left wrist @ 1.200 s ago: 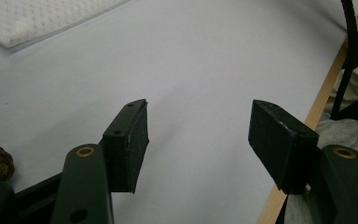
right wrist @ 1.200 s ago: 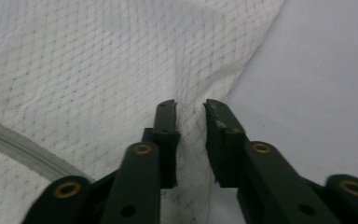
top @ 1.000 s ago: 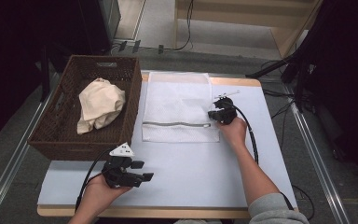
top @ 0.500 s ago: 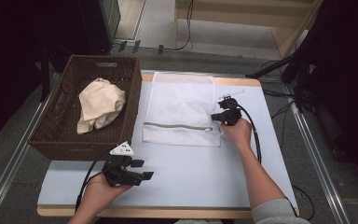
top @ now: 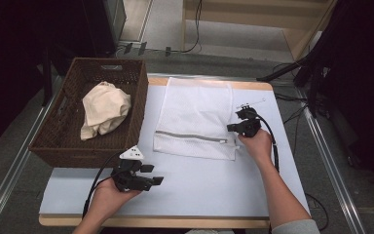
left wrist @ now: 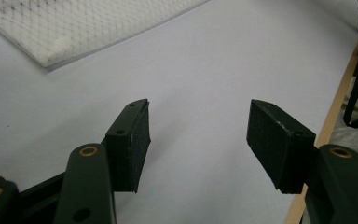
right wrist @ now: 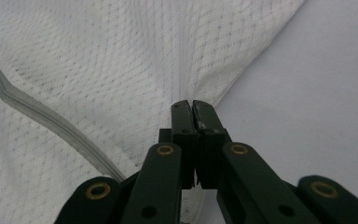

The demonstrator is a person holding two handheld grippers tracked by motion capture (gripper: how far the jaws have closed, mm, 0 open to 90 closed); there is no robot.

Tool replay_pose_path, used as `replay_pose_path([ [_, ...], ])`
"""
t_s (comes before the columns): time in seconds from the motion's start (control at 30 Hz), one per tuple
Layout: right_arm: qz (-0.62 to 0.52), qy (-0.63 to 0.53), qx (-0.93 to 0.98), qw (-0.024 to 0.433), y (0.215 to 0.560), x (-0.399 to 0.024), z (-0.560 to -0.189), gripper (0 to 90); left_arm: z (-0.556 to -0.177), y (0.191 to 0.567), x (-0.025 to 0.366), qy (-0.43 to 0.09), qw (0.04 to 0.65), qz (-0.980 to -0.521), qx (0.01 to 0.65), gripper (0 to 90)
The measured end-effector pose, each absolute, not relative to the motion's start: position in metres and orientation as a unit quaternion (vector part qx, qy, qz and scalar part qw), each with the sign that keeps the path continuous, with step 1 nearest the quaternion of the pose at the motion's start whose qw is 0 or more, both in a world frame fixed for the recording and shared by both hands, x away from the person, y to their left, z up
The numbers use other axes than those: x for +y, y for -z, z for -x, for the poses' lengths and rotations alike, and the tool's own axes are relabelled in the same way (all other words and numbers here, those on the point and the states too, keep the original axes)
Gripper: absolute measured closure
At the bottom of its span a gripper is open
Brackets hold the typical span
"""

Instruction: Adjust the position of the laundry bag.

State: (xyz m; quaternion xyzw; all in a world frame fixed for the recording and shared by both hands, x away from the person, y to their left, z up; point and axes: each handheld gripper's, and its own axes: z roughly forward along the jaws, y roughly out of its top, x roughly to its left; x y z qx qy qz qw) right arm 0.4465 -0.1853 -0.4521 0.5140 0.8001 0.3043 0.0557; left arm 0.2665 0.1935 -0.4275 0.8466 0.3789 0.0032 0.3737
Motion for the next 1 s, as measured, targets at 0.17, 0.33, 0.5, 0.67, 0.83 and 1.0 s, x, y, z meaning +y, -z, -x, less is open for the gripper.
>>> replay_pose_path([
  [0.17,-0.511,-0.298,0.804,0.051,0.452,-0.187,-0.44,88.6,-0.271,0.429,0.193,-0.004,0.368,-0.848,0.38,39.8],
  [0.33,-0.511,-0.297,0.805,0.048,0.452,-0.191,-0.435,88.6,-0.276,0.432,0.193,-0.003,0.368,-0.847,0.383,40.0],
  [0.5,-0.508,-0.293,0.808,0.044,0.452,-0.195,-0.428,88.6,-0.279,0.433,0.191,-0.004,0.366,-0.848,0.383,39.9],
  [0.67,-0.509,-0.296,0.807,0.045,0.451,-0.202,-0.421,88.5,-0.283,0.436,0.188,-0.008,0.362,-0.85,0.382,39.8],
  [0.83,-0.519,-0.293,0.802,0.042,0.452,-0.21,-0.418,88.5,-0.288,0.44,0.18,-0.008,0.361,-0.852,0.378,39.9],
  [1.0,-0.523,-0.293,0.8,0.041,0.454,-0.216,-0.416,88.4,-0.294,0.443,0.173,-0.008,0.358,-0.855,0.374,39.9],
])
